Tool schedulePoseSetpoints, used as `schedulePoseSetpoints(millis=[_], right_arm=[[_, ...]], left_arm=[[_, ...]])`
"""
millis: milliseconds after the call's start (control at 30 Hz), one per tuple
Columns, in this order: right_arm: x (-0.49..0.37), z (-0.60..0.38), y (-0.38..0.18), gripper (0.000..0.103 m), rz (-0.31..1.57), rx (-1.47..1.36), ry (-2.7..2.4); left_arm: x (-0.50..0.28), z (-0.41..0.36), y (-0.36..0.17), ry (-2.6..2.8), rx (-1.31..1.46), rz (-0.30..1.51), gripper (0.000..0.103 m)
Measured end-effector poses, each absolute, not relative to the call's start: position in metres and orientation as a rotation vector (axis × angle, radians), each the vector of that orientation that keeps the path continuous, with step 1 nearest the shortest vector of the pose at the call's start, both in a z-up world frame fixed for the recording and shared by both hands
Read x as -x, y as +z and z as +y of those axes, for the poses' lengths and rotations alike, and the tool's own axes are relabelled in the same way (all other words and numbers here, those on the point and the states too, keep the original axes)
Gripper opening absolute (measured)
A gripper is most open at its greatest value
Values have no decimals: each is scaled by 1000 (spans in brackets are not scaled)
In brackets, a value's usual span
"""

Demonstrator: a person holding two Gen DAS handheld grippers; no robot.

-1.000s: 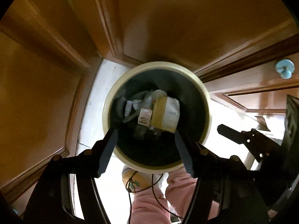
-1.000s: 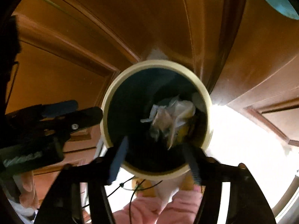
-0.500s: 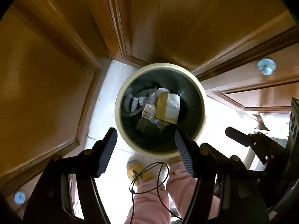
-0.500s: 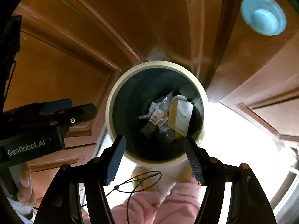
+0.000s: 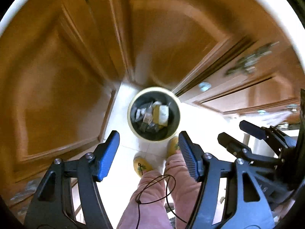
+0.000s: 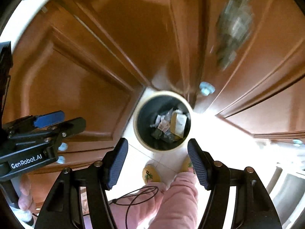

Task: Collect trash
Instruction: 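Raise both open tools back toward the strawberry carton and loofah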

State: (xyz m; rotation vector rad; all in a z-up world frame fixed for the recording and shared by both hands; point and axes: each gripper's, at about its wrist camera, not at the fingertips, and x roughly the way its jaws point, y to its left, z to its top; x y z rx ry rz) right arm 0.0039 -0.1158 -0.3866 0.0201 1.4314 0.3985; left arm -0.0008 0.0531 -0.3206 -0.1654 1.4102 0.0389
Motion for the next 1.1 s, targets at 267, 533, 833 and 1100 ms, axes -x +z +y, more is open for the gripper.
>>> schedulePoseSetpoints(millis=[267,533,833,1100], right_arm=[[1,-130,-212,73,1245,-105,343],[10,-121,-76,80,1021,-68,347],[-20,-126,42,80,854,-17,332],[-136,-159,115,80,799,-21,324]], left_arm=[[4,52,-155,-14,133,1179,61],[-3,48,-34,-65,59,949,61],[-58,33,47,-89,-83,844,61],[-166,17,99,-71,-123,824,61]])
